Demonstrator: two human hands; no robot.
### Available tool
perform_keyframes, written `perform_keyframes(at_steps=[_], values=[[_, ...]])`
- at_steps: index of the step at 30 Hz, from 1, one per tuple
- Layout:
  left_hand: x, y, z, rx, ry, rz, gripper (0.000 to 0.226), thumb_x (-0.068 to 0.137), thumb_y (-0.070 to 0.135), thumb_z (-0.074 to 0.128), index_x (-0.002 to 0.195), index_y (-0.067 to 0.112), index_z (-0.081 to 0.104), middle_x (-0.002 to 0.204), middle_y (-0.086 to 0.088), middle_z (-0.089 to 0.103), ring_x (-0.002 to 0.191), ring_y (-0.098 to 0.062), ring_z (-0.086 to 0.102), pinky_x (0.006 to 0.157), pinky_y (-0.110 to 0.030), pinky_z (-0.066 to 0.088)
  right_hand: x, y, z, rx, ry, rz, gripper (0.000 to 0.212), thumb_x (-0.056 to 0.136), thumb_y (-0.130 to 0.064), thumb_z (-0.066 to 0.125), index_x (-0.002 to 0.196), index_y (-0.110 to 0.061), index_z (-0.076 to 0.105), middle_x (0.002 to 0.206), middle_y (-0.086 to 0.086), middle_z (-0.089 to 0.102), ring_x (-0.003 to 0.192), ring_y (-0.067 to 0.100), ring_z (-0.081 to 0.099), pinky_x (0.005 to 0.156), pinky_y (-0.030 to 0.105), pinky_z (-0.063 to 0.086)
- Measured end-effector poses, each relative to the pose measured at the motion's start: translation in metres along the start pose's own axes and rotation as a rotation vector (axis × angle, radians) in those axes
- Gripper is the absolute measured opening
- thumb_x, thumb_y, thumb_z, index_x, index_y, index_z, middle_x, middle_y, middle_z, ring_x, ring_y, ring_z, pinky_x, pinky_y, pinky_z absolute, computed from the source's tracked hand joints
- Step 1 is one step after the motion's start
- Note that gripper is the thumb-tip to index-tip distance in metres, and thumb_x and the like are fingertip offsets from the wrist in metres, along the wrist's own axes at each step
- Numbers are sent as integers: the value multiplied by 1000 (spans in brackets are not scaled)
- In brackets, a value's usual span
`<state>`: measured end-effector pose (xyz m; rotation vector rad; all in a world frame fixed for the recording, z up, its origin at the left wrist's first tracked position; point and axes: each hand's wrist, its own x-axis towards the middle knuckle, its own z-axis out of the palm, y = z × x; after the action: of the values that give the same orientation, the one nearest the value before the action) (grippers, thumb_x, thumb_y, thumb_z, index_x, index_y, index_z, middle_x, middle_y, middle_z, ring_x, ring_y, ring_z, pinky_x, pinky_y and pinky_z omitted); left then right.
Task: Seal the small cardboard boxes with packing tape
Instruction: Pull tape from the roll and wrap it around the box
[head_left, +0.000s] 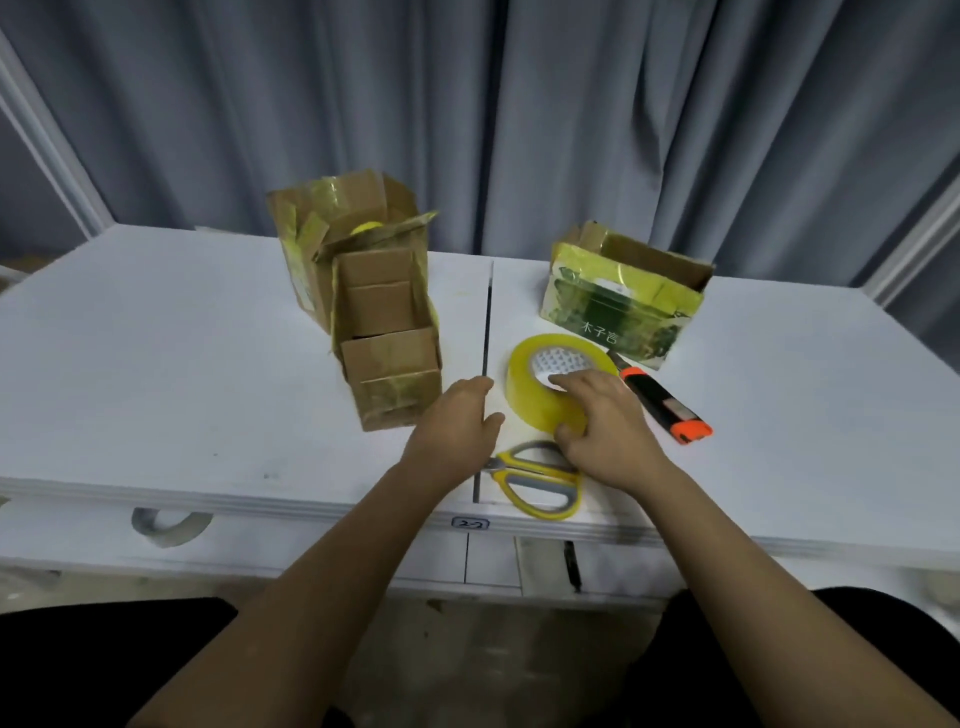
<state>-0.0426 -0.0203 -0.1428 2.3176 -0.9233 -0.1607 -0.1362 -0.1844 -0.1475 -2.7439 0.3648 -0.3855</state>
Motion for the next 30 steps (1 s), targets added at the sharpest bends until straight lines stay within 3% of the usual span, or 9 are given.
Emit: perform_keyframes(at_steps=[3,6,9,12,16,21,30], values=[[13,-5,19,-48,-95,-111,57,98,21,49,148,7,25,151,-11,33,138,-23,31,111,-30,24,9,12,6,-42,-143,59,68,79,-34,55,144,-20,39,146,6,38,141,20,22,116,37,7],[35,-5,32,-132,-116,-137,57,98,14,44,150,7,19,155,-9,26,141,-22,26,114,-31,21,15,20,12,-91,-138,31,67,82,-31,62,144,-24,37,145,3,38,142,16,19,114,39,-7],[49,-7,40,-213,-76,-171,54,97,5,42,148,5,25,153,-9,30,141,-22,27,114,-28,20,18,26,15,-128,-89,-15,60,82,-31,62,138,-26,43,133,0,48,136,17,27,110,33,-7],[53,-12,48,-272,-2,-150,47,93,-2,46,139,3,42,138,-9,51,131,-21,43,108,-25,29,18,30,18,-144,-41,-34,56,82,-31,62,135,-26,47,128,-1,52,133,17,31,109,33,-6],[59,-17,49,-298,122,-178,31,90,-2,48,118,3,59,114,-9,65,104,-18,58,84,-11,37,17,33,20,-127,-11,-53,55,81,-31,63,135,-26,48,126,-3,53,132,16,32,109,32,-6],[58,-17,49,-235,210,-168,23,90,4,47,97,7,69,101,-6,70,95,-20,60,81,-26,44,15,32,21,-117,6,-53,55,80,-30,65,133,-25,51,124,-3,54,130,16,34,110,31,-6],[55,-19,53,-244,178,-177,13,88,8,53,91,12,64,95,-1,69,89,-16,60,78,-28,48,14,28,25,-87,32,-22,55,77,-28,66,130,-23,54,121,-2,55,129,17,34,111,31,-8]])
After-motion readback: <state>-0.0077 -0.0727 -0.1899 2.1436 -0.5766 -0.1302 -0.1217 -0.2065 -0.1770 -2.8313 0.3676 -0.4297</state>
